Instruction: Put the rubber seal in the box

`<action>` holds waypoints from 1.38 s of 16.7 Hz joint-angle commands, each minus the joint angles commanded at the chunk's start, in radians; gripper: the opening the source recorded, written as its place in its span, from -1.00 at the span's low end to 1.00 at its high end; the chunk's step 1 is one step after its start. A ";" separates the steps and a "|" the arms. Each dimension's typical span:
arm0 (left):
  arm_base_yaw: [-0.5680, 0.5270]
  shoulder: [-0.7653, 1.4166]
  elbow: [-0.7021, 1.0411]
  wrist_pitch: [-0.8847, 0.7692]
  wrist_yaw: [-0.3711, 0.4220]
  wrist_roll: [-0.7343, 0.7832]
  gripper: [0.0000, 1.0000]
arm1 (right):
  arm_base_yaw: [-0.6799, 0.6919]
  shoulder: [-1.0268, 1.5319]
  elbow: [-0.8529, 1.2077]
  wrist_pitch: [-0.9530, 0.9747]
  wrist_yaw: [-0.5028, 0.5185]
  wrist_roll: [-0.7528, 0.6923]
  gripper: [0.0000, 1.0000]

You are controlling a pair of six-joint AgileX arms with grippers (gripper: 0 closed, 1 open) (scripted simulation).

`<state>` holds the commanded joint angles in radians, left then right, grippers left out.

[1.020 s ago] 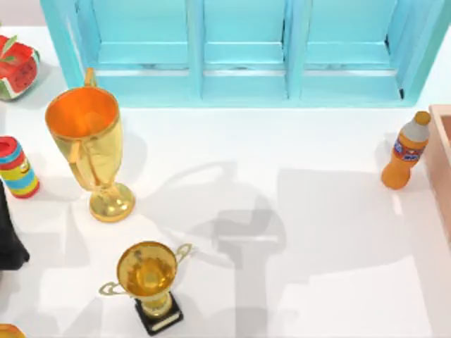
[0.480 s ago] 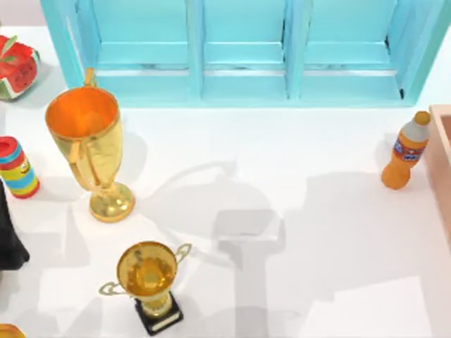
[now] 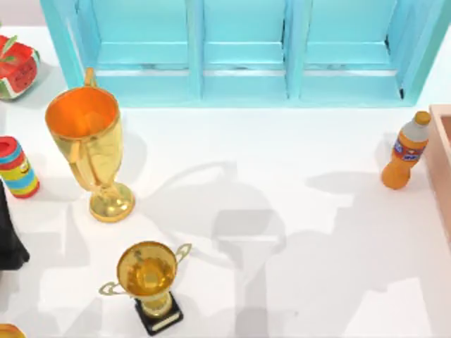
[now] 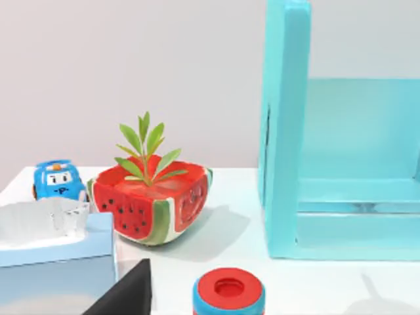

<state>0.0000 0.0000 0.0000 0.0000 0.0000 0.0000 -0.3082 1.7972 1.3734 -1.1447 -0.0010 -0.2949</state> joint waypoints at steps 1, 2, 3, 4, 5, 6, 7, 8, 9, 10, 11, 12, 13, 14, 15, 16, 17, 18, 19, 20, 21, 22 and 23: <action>0.000 0.000 0.000 0.000 0.000 0.000 1.00 | 0.000 0.001 -0.007 0.007 0.000 0.000 -1.00; 0.000 0.000 0.000 0.000 0.000 0.000 1.00 | 0.000 0.001 -0.007 0.007 0.000 0.000 -1.00; 0.000 0.000 0.000 0.000 0.000 0.000 1.00 | 0.000 0.001 -0.007 0.007 0.000 0.000 -1.00; 0.000 0.000 0.000 0.000 0.000 0.000 1.00 | 0.000 0.001 -0.007 0.007 0.000 0.000 -1.00; 0.000 0.000 0.000 0.000 0.000 0.000 1.00 | 0.000 0.001 -0.007 0.007 0.000 0.000 -0.85; 0.000 0.000 0.000 0.000 0.000 0.000 1.00 | 0.000 0.001 -0.007 0.007 0.000 0.000 -0.70; 0.000 0.000 0.000 0.000 0.000 0.000 1.00 | 0.000 0.001 -0.007 0.007 0.000 0.000 -0.55; 0.000 0.000 0.000 0.000 0.000 0.000 1.00 | 0.000 0.001 -0.007 0.007 0.000 0.000 -0.40; 0.000 0.000 0.000 0.000 0.000 0.000 1.00 | 0.000 0.001 -0.007 0.007 0.000 0.000 -0.25; 0.000 0.000 0.000 0.000 0.000 0.000 1.00 | 0.000 0.001 -0.007 0.007 0.000 0.000 -0.10; 0.000 0.000 0.000 0.000 0.000 0.000 1.00 | 0.000 0.001 -0.007 0.007 0.000 0.000 0.06; 0.000 0.000 0.000 0.000 0.000 0.000 1.00 | 0.000 0.001 -0.007 0.007 0.000 0.000 0.21; 0.000 0.000 0.000 0.000 0.000 0.000 1.00 | 0.000 0.001 -0.007 0.007 0.000 0.000 0.36; 0.000 0.000 0.000 0.000 0.000 0.000 1.00 | 0.000 0.001 -0.007 0.007 0.000 0.000 0.51; 0.000 0.000 0.000 0.000 0.000 0.000 1.00 | 0.000 0.001 -0.007 0.007 0.000 0.000 0.66; 0.000 0.000 0.000 0.000 0.000 0.000 1.00 | 0.000 0.001 -0.007 0.007 0.000 0.000 0.81; 0.000 0.000 0.000 0.000 0.000 0.000 1.00 | 0.000 0.001 -0.007 0.007 0.000 0.000 0.96; 0.000 0.000 0.000 0.000 0.000 0.000 1.00 | 0.000 0.001 -0.007 0.007 0.000 0.000 1.00; 0.000 0.000 0.000 0.000 0.000 0.000 1.00 | 0.000 0.001 -0.007 0.007 0.000 0.000 1.00; 0.000 0.000 0.000 0.000 0.000 0.000 1.00 | 0.000 0.001 -0.007 0.007 0.000 0.000 1.00; 0.000 0.000 0.000 0.000 0.000 0.000 1.00 | 0.000 0.001 -0.007 0.007 0.000 0.000 1.00; 0.000 0.000 0.000 0.000 0.000 0.000 1.00 | 0.000 0.001 -0.007 0.007 0.000 0.000 1.00; 0.000 0.000 0.000 0.000 0.000 0.000 1.00 | 0.000 0.001 -0.007 0.007 0.000 0.000 1.00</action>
